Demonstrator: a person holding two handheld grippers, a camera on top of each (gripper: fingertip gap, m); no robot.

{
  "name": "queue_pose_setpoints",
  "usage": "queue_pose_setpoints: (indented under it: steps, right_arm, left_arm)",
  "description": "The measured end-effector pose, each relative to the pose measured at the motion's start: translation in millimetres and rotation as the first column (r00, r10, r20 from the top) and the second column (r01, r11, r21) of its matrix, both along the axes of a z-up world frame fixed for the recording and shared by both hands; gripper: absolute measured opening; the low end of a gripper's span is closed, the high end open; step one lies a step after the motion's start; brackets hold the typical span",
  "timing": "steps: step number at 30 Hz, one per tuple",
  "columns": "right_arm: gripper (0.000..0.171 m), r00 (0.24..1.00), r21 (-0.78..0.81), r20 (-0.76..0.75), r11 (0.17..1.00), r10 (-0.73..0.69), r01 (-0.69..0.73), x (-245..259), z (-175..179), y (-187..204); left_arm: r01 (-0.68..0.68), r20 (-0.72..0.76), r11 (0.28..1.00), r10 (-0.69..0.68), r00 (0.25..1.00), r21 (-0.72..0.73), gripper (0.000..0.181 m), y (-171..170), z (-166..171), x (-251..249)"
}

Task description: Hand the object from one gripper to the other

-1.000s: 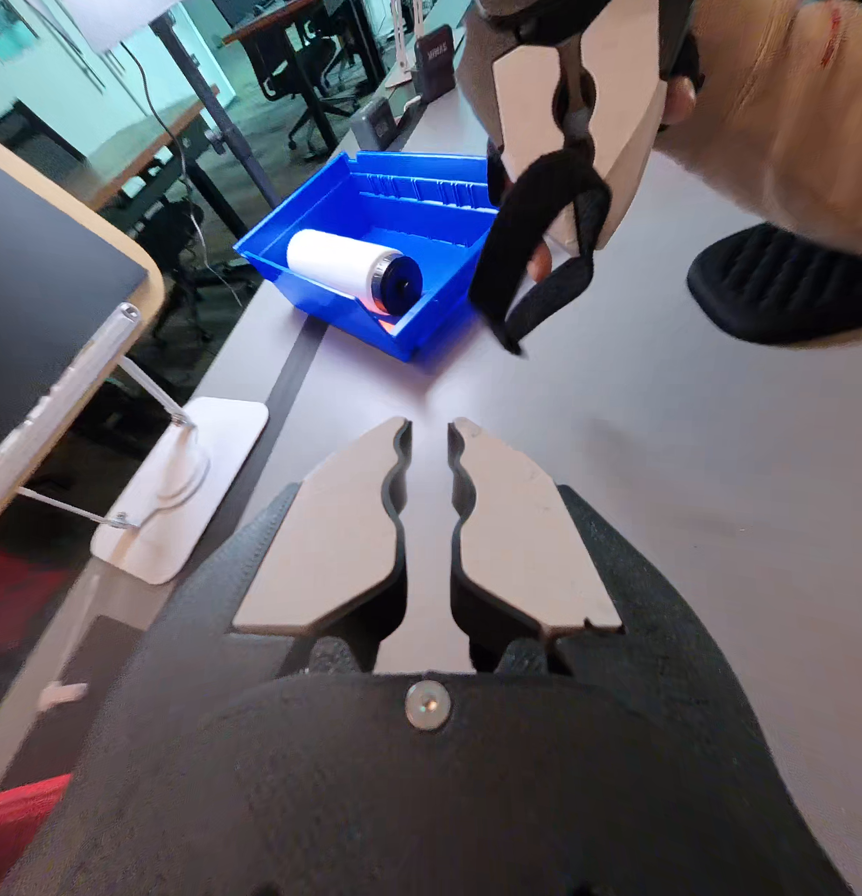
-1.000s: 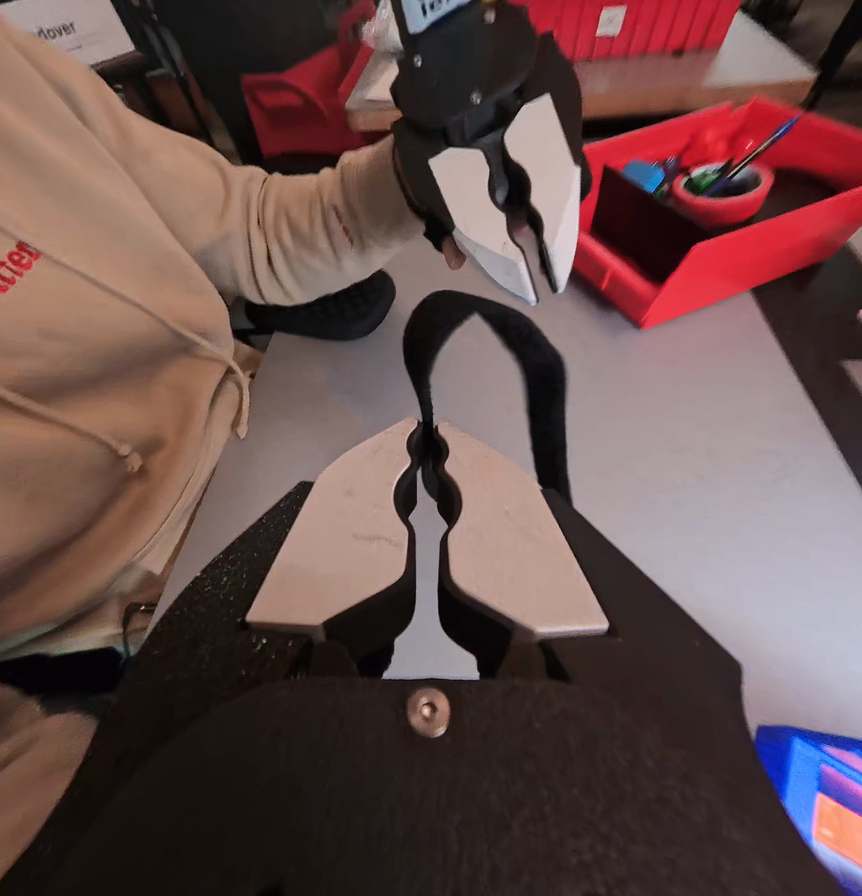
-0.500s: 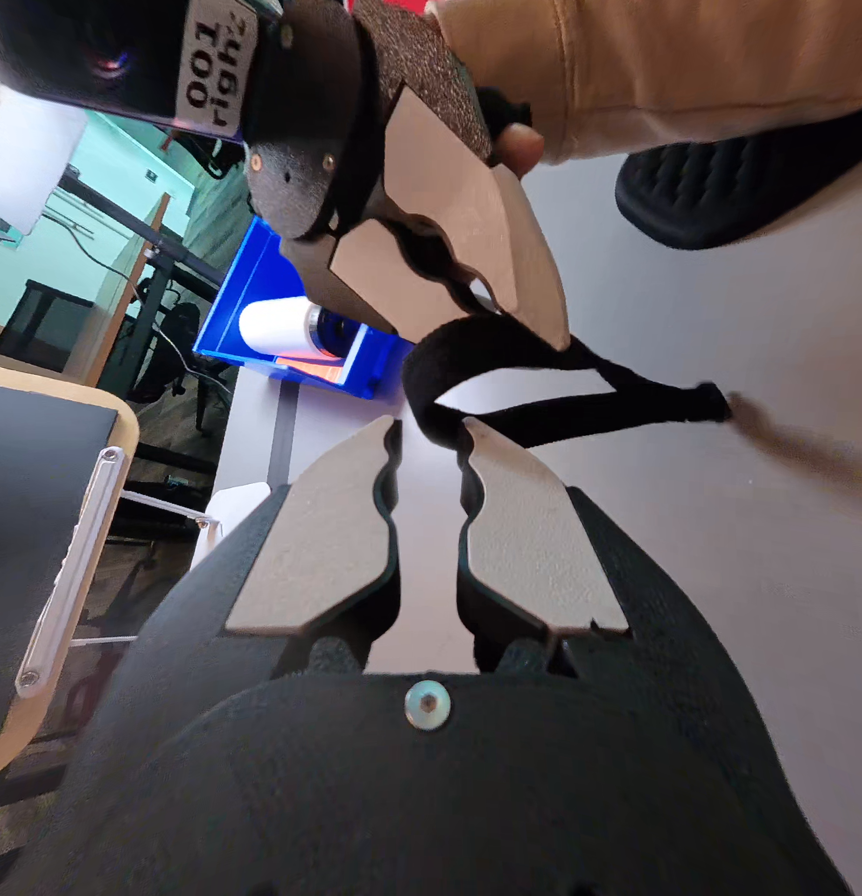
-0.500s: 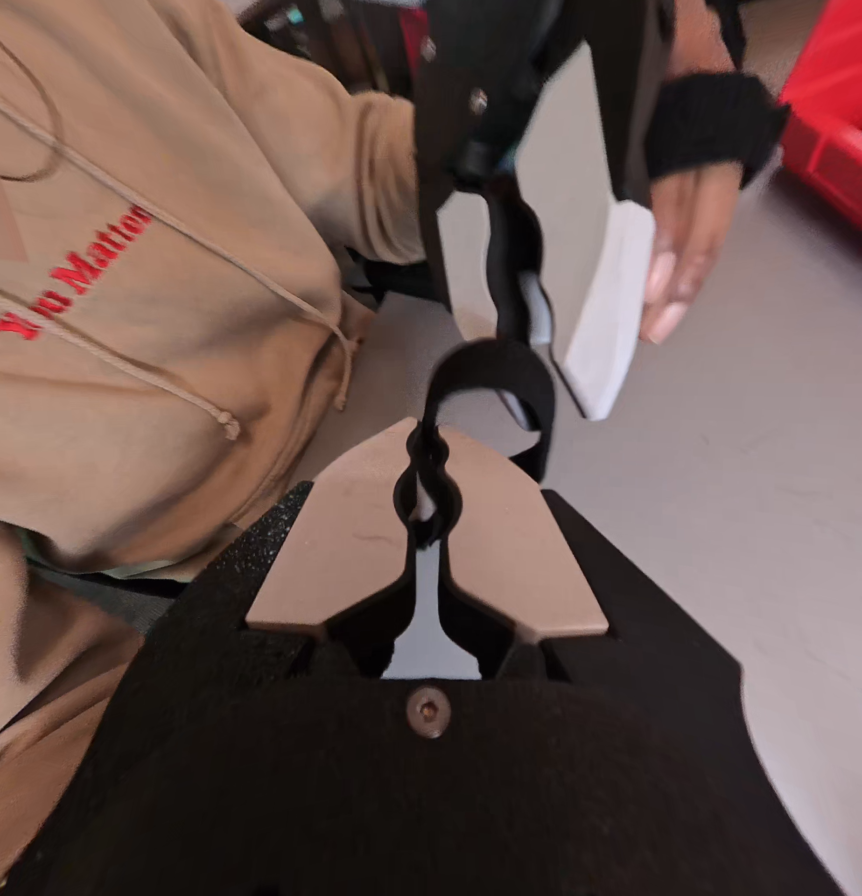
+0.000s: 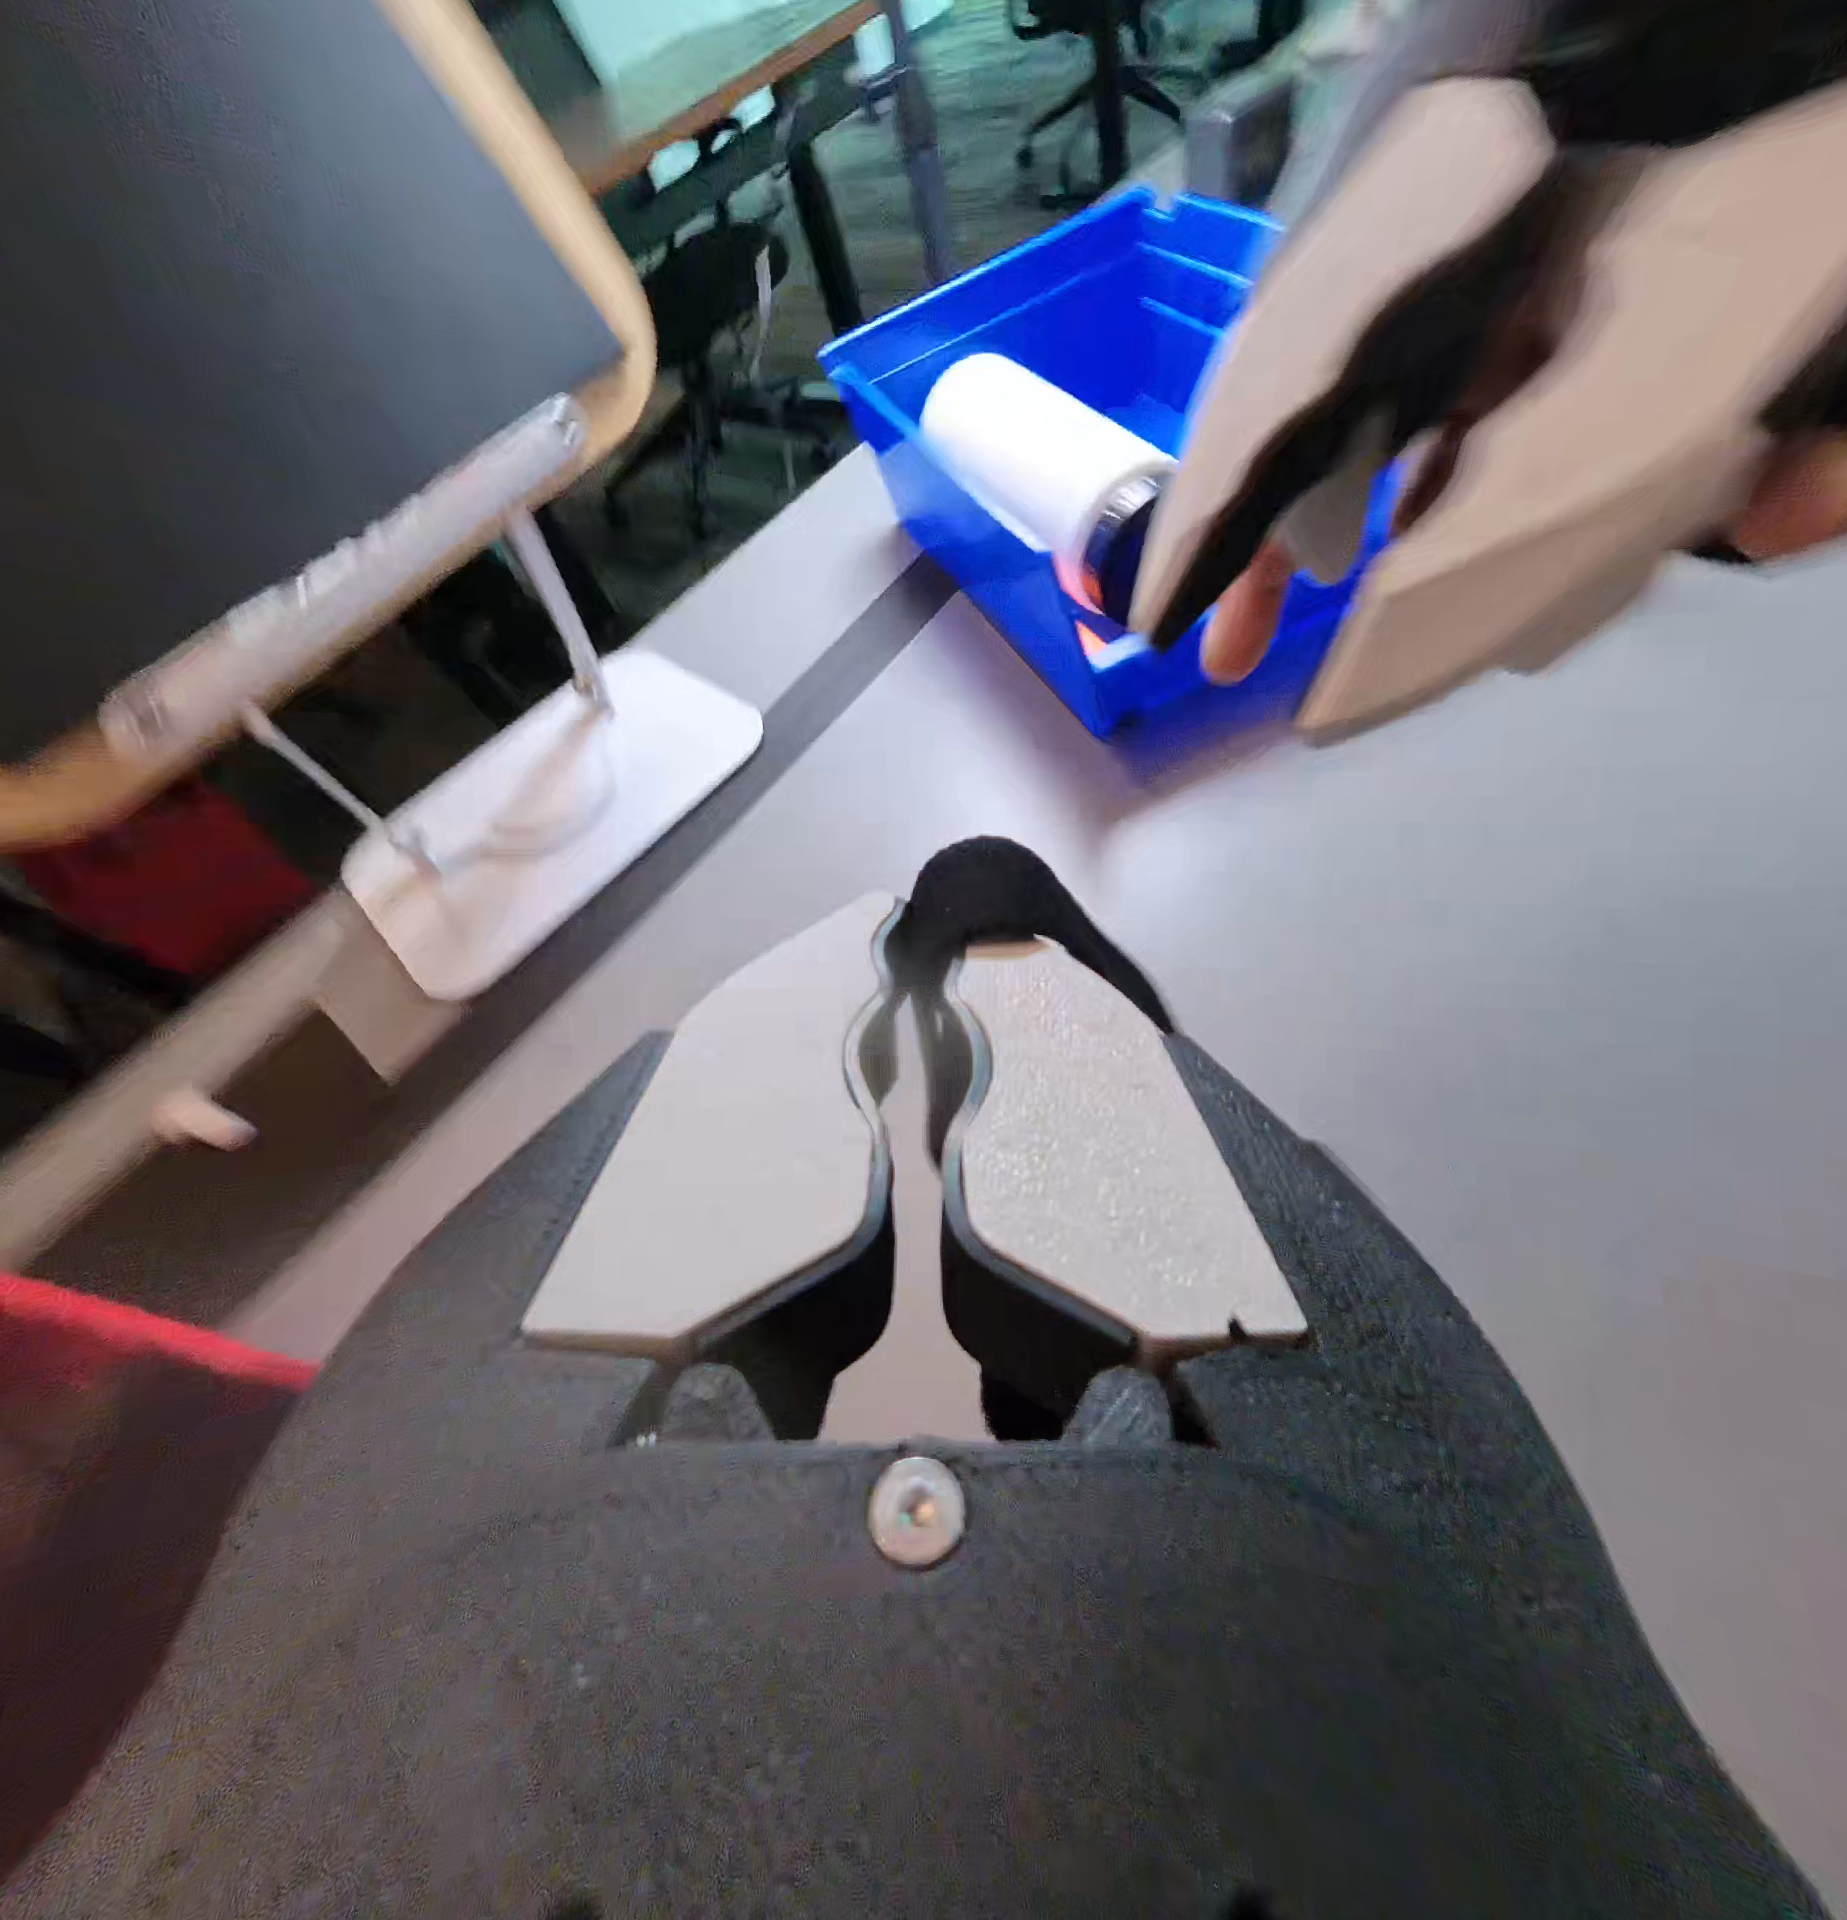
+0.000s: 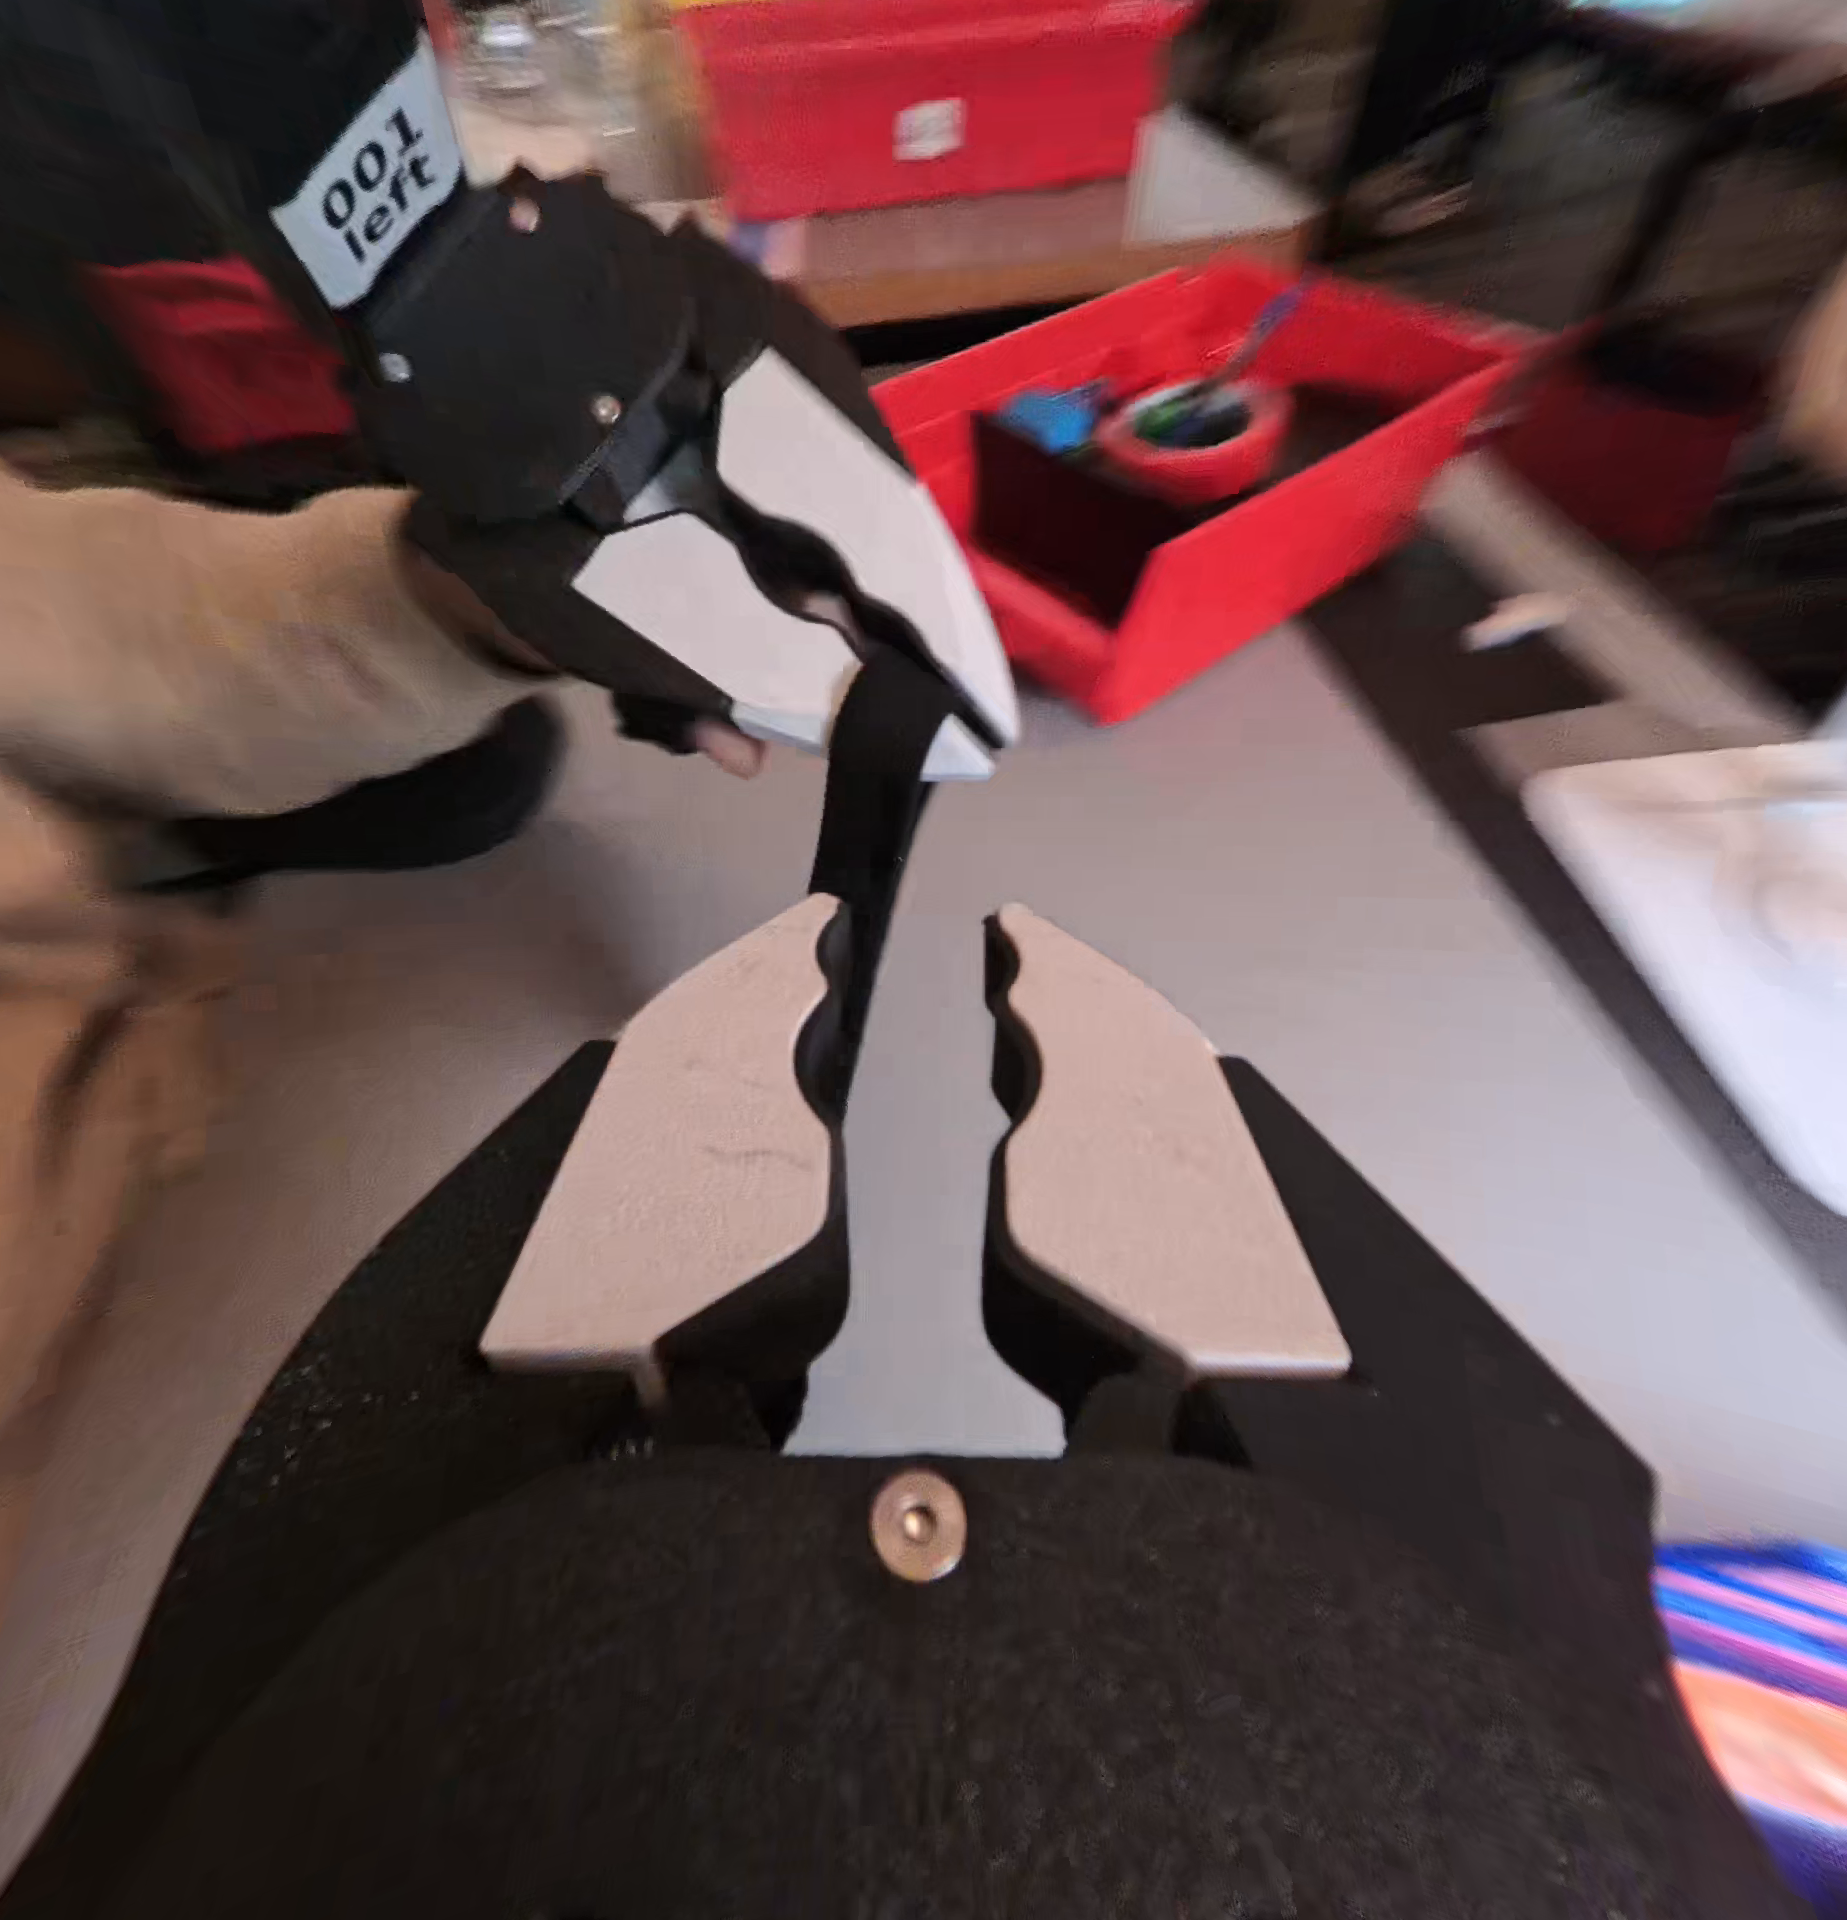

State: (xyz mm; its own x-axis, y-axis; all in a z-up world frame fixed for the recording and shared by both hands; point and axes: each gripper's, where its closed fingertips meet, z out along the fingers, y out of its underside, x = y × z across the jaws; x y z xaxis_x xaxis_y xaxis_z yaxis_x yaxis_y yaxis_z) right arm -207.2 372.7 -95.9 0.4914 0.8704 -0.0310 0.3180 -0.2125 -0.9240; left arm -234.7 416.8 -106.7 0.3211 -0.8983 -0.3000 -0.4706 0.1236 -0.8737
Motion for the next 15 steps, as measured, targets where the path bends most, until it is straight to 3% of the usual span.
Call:
queue_pose_setpoints:
  steps: [2, 4, 6, 9, 11, 12, 13, 15]
  right_arm:
    - [0.034, 0.992, 0.141, 0.041, 0.983, -0.122, 0.115, 2, 14, 12]
    - [0.042, 0.973, 0.223, 0.102, 0.958, -0.206, 0.179, -12, 14, 20]
    - [0.048, 0.937, 0.257, 0.165, 0.931, -0.306, 0.259, -32, -2, 32]
    - [0.050, 0.825, 0.327, 0.293, 0.862, -0.482, 0.388, -35, -40, 55]
    - [0.039, 0.769, 0.378, 0.323, 0.820, -0.552, 0.430, -25, -53, 65]
    - [0.018, 0.750, 0.420, 0.307, 0.791, -0.585, 0.445, -17, -50, 68]
    - [0.009, 0.728, 0.479, 0.291, 0.753, -0.621, 0.450, -8, -43, 71]
    - [0.007, 0.710, 0.529, 0.320, 0.740, -0.627, 0.416, 5, -33, 72]
  left_arm:
    - [-0.079, 0.059, 0.982, 0.090, 0.994, -0.172, 0.002, 21, -8, -8]
    - [-0.138, 0.066, 0.965, 0.156, 0.986, -0.222, 0.002, 35, -18, -13]
    - [-0.140, 0.088, 0.951, 0.170, 0.981, -0.277, 0.002, 36, -23, -10]
    - [-0.134, 0.108, 0.946, 0.172, 0.979, -0.297, 0.002, 33, -24, -6]
    - [-0.153, 0.090, 0.952, 0.182, 0.979, -0.266, 0.003, 36, -25, -8]
    - [-0.153, 0.078, 0.955, 0.178, 0.981, -0.255, 0.004, 37, -26, -10]
    - [-0.134, 0.052, 0.956, 0.152, 0.987, -0.262, 0.007, 36, -31, -10]
    - [-0.028, -0.053, 0.935, 0.009, 0.999, -0.353, 0.009, 20, -53, -5]
